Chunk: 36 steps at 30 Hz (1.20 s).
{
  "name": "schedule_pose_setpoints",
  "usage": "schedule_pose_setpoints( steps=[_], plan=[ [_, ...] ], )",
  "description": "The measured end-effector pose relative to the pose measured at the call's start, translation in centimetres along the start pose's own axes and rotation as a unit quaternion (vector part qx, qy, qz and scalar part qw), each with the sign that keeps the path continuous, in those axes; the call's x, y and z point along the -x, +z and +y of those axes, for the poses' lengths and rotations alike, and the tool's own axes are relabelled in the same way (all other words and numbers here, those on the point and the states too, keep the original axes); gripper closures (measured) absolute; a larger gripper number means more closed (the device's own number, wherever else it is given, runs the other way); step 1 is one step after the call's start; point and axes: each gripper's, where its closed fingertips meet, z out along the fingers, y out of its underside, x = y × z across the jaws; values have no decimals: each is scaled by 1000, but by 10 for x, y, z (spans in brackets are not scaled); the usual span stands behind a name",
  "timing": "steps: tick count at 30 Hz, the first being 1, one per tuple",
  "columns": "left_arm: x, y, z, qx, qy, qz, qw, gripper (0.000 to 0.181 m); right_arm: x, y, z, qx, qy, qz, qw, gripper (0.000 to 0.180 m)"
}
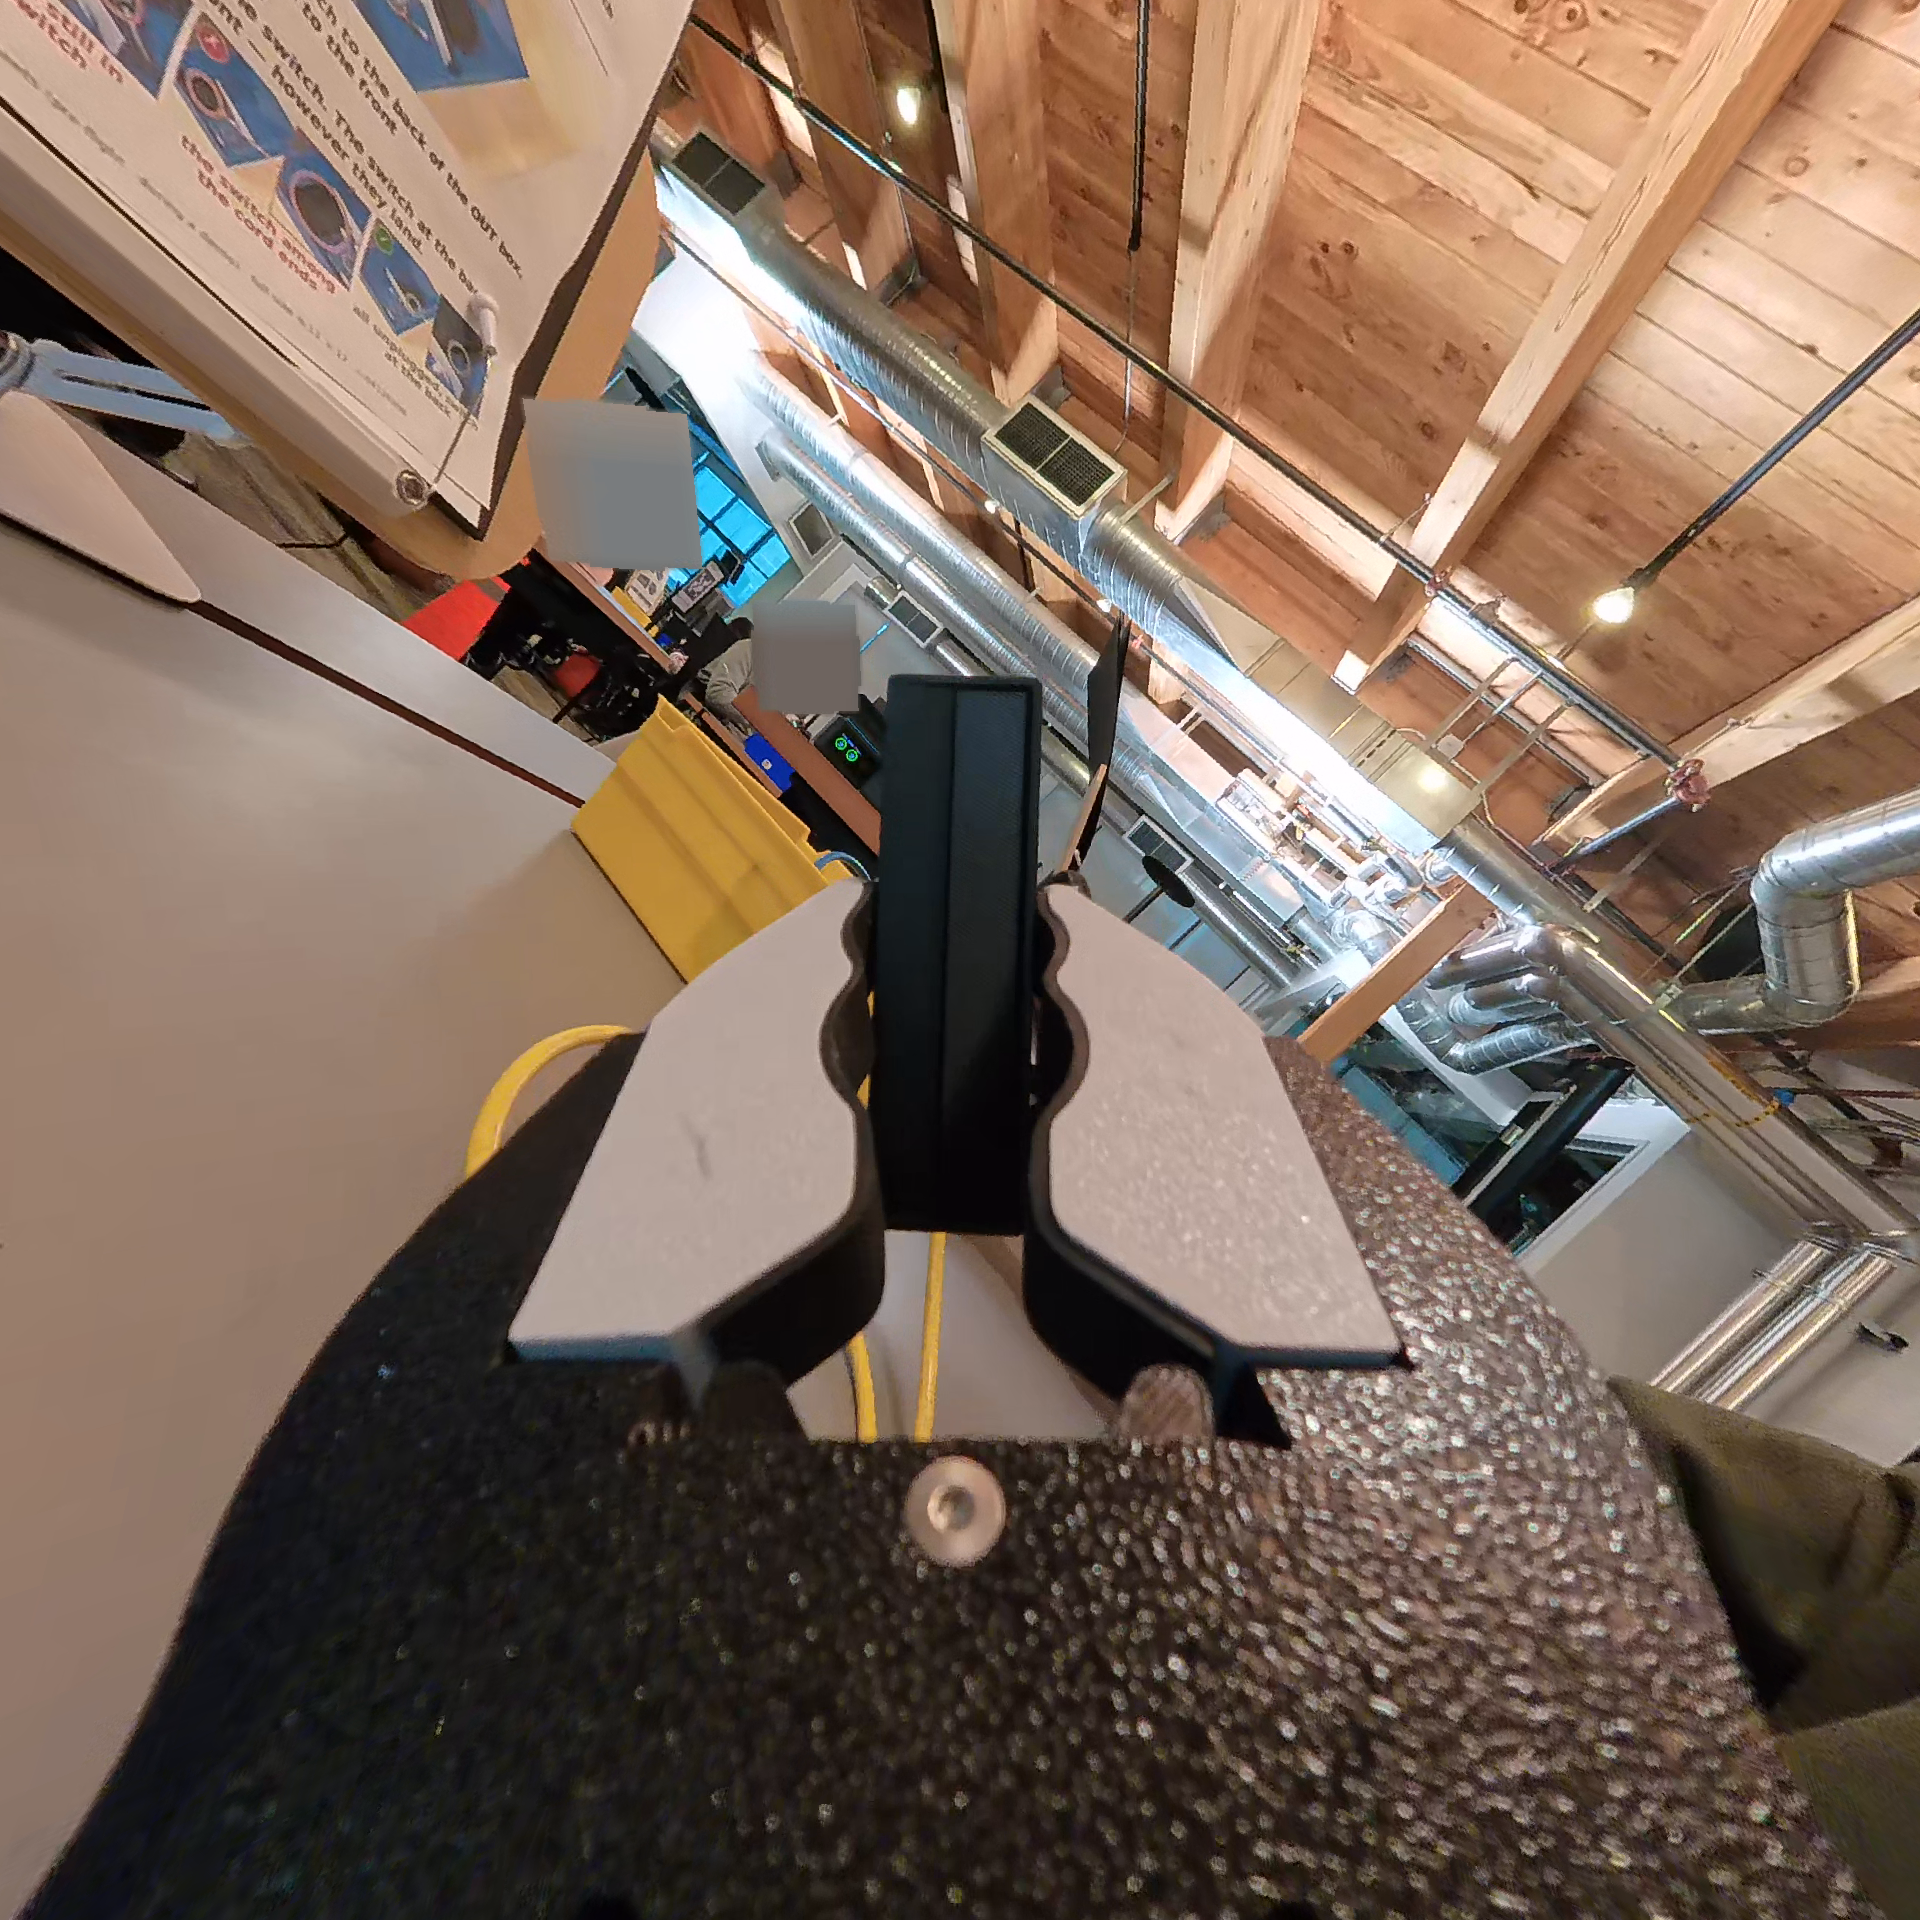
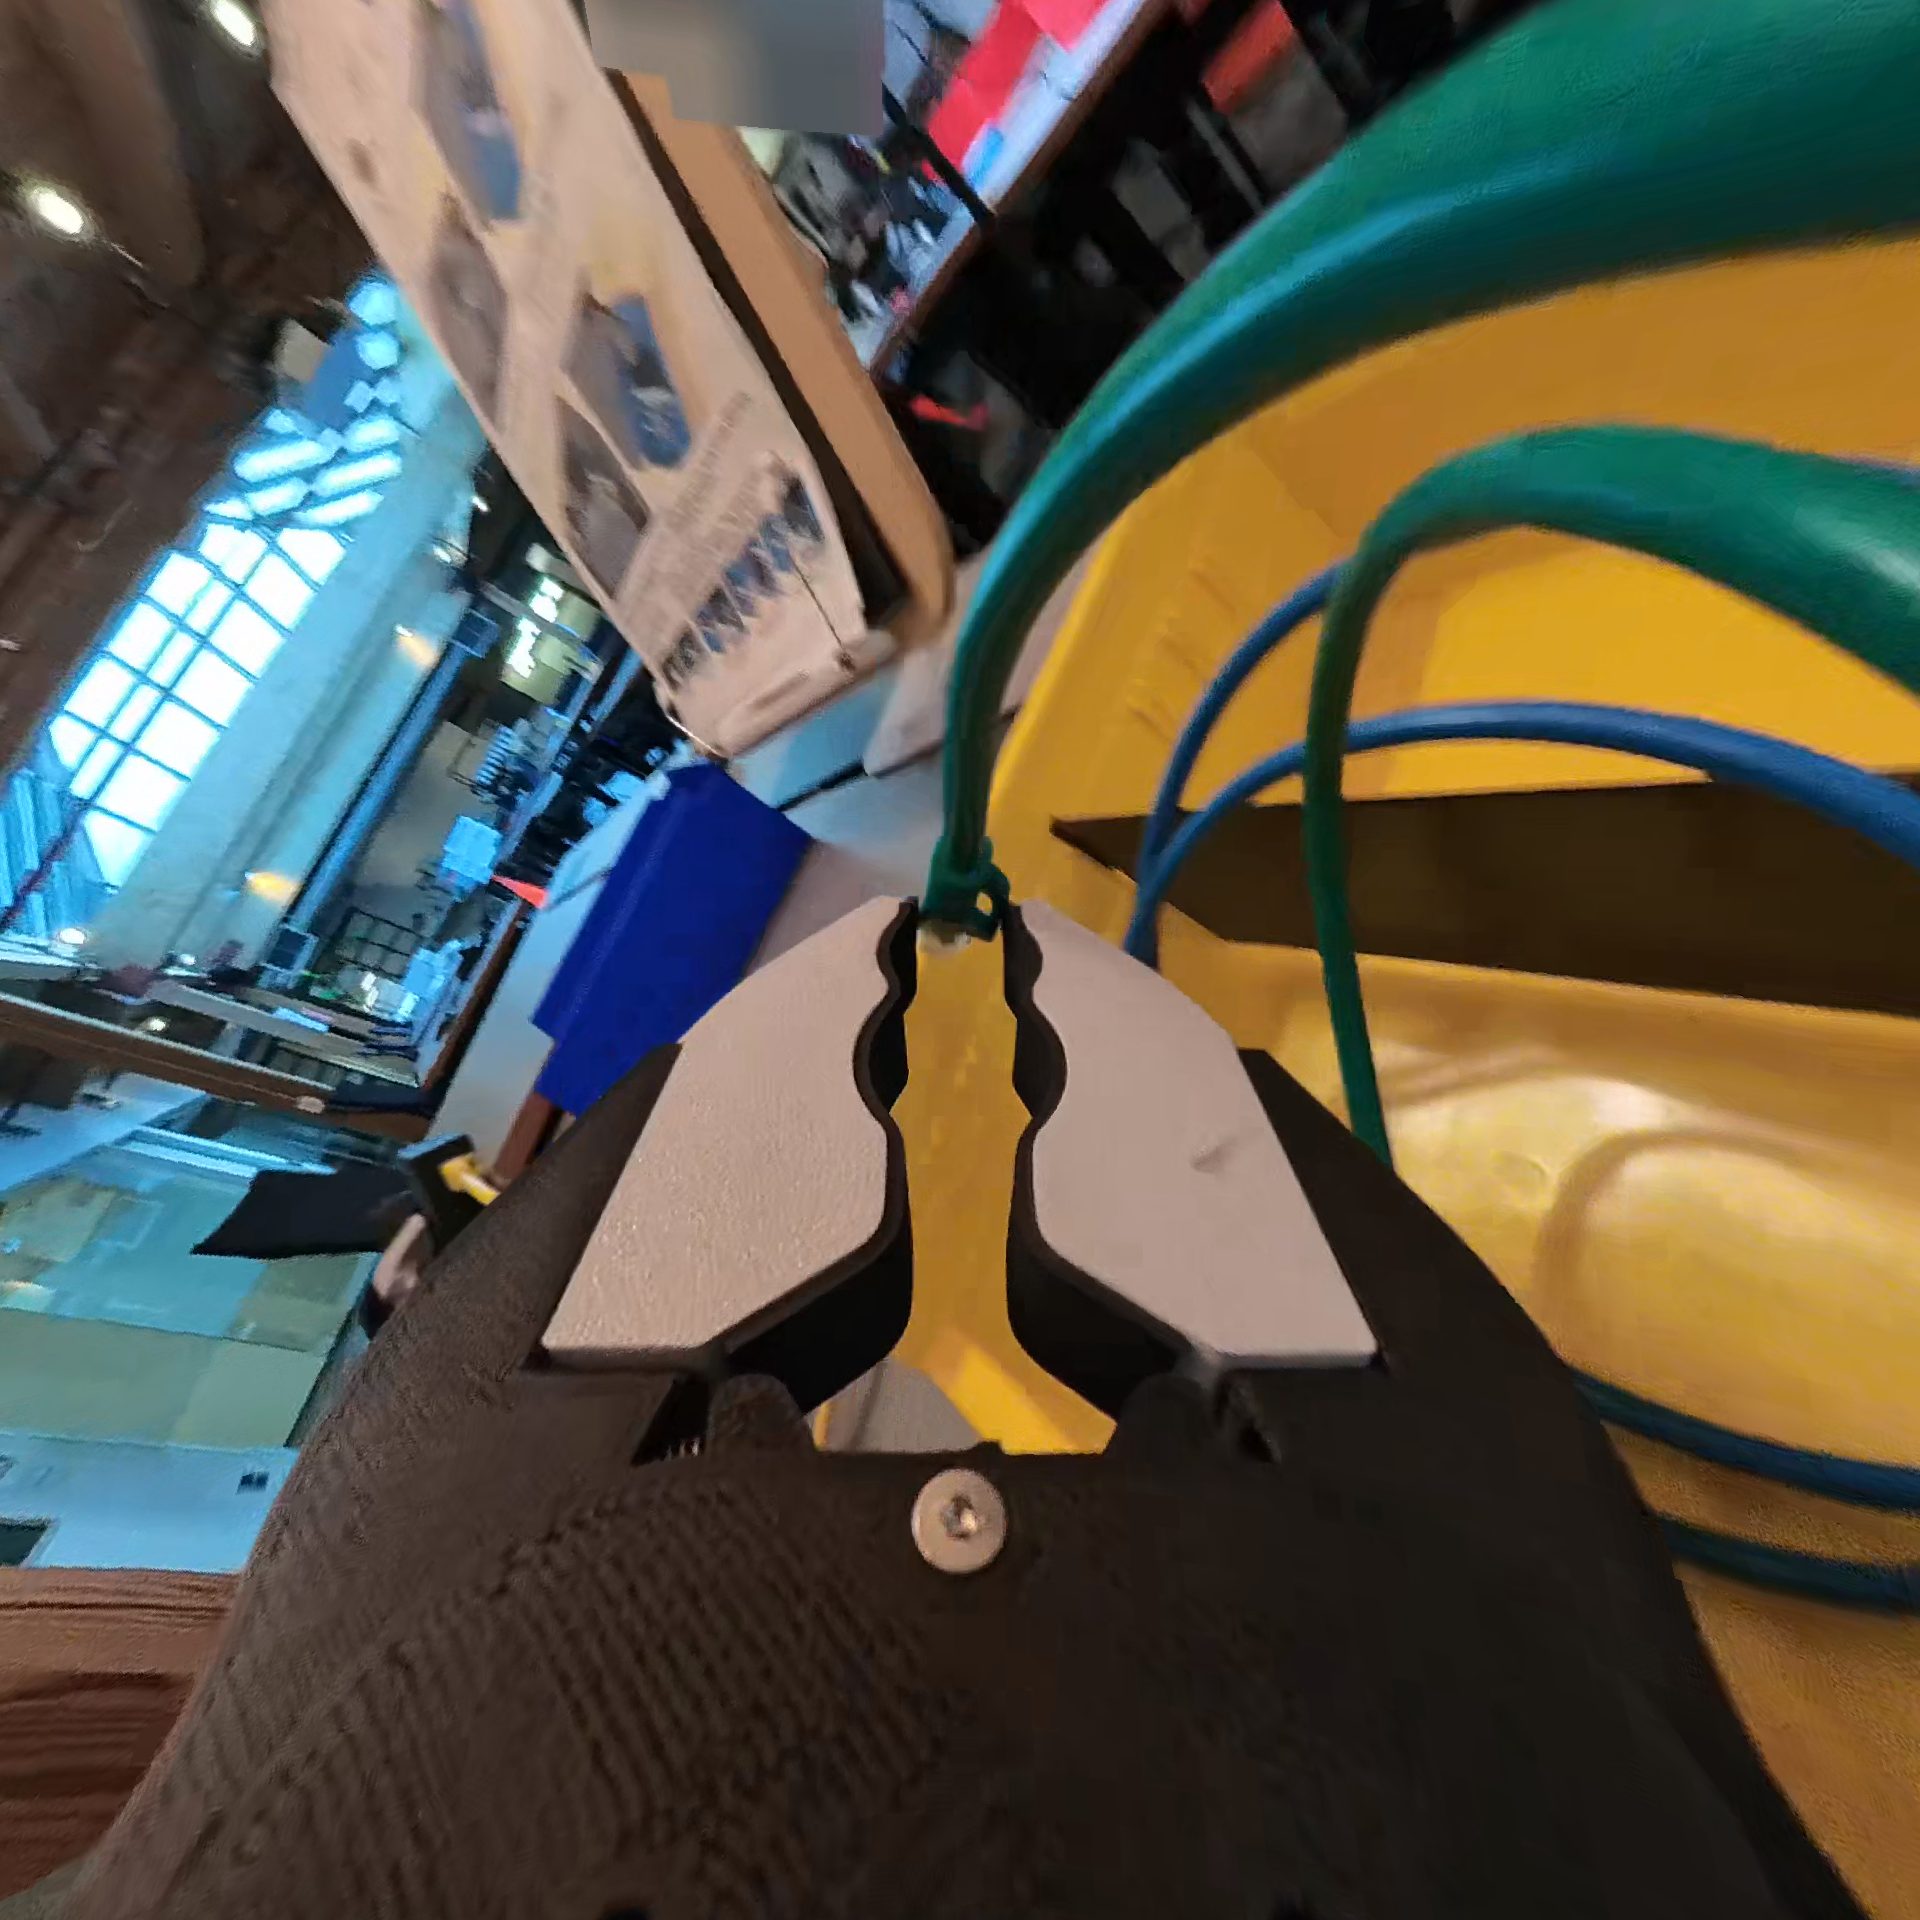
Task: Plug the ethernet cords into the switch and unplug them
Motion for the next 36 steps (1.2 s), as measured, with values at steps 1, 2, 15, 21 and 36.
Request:
schedule_pose_setpoints(
  steps=[1,2,15,21,36],
  plan=[
    [0,1,2,4,-1,0,1000,154,-5,0,7,21,6,11,1000,162],
    [0,1,3,7,-3,-2,1000,154,-6,0,14,41,8,18,999,154],
    [9,14,28,17,-113,-24,993,154,132,-17,142,-5,-81,-118,990,119],
    [3,18,40,23,-140,-12,990,154,198,53,235,32,-120,-148,981,129],
    [-28,16,35,17,-158,68,985,153,220,71,199,-104,4,-220,970,154]
  ],
)
